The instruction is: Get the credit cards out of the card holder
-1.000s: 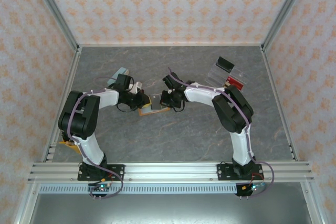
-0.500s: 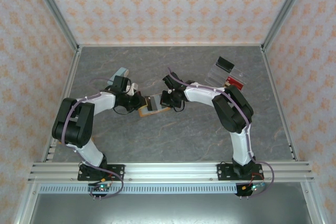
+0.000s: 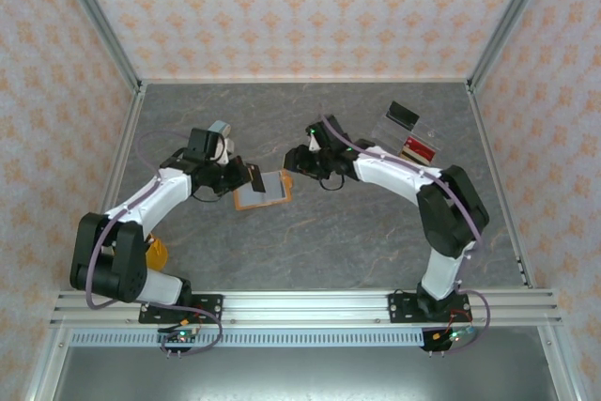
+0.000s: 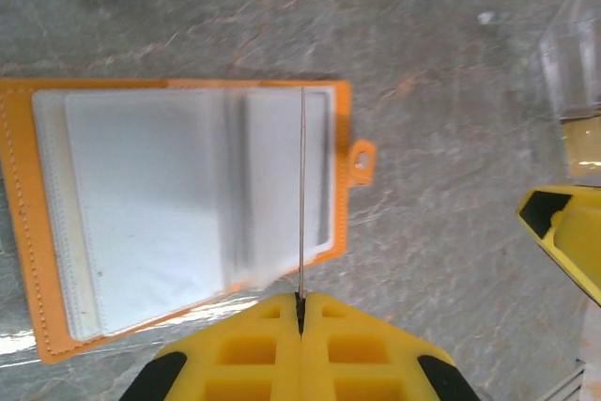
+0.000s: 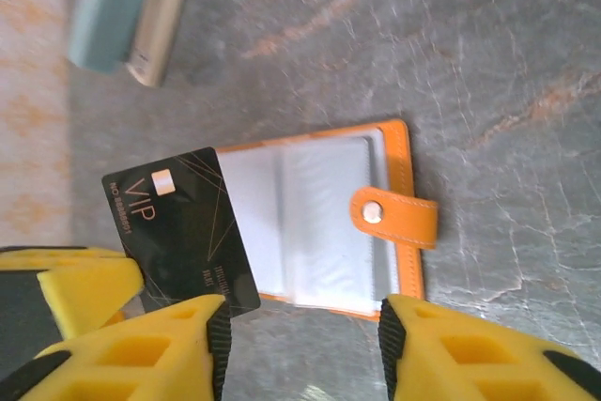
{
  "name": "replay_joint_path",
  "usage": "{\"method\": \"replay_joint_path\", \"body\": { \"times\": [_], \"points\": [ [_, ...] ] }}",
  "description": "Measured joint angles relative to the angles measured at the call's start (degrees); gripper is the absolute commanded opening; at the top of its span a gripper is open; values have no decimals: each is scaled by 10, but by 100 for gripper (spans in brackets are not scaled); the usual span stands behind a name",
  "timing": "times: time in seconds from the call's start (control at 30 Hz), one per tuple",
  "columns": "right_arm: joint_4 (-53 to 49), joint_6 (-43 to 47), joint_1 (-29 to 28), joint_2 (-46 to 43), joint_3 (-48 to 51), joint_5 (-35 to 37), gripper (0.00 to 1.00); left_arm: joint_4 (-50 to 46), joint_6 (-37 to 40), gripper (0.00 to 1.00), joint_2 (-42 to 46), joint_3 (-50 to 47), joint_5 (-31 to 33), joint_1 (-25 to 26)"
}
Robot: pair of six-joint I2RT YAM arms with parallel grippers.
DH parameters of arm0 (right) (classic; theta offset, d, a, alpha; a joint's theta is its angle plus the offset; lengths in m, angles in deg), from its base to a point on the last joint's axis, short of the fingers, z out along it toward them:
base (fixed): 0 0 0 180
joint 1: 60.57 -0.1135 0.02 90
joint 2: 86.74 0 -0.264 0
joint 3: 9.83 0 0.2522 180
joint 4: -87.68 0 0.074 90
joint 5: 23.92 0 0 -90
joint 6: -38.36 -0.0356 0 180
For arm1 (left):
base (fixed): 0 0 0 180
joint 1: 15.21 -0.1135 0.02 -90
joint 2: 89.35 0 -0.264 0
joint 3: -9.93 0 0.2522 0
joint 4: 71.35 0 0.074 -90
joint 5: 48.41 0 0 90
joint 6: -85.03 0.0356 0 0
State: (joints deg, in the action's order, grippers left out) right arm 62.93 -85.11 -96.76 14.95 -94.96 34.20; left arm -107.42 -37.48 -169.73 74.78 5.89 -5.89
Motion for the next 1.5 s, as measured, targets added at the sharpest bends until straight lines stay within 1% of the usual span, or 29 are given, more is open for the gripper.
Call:
{"method": "replay_joint_path", "body": {
  "times": [0.1, 0.2, 0.3, 0.4, 0.53, 0.63, 0.73, 0.9, 1.07, 1.2, 1.37, 1.4, 1.5],
  "points": [
    [36, -6, 24, -9, 19, -28, 64, -12, 0, 0, 19, 23, 0, 0],
    [62, -10, 37, -9, 30, -54, 71, -15, 0, 0, 32, 42, -4, 0],
    [103, -25, 38, -10, 40, -91, 76, -2, -8, 0, 33, 51, -27, 0],
    [150, -53, 39, -12, 46, -128, 79, 31, -34, 0, 31, 51, -63, 0],
    [210, -97, 44, -14, 47, -161, 81, 98, -82, 0, 24, 51, -107, 0],
    [244, -132, 48, -14, 47, -179, 79, 148, -121, 0, 17, 51, -132, 0],
    [272, -167, 49, -14, 47, -196, 73, 178, -143, 0, 10, 51, -145, 0],
    [331, -221, 49, -14, 47, -223, 53, 194, -166, 0, -5, 56, -151, 0],
    [377, -255, 55, -14, 57, -233, 40, 205, -185, 0, -9, 57, -152, -1],
    [387, -265, 58, -14, 66, -237, 27, 205, -187, 0, -9, 58, -153, -1],
    [384, -259, 59, -14, 66, -239, 17, 205, -187, 0, -9, 58, -153, -1],
    [381, -256, 59, -14, 66, -239, 14, 205, -187, 0, -9, 58, -153, -1],
    [364, -239, 59, -14, 66, -237, 0, 198, -184, 0, -9, 58, -152, -1]
  ]
}}
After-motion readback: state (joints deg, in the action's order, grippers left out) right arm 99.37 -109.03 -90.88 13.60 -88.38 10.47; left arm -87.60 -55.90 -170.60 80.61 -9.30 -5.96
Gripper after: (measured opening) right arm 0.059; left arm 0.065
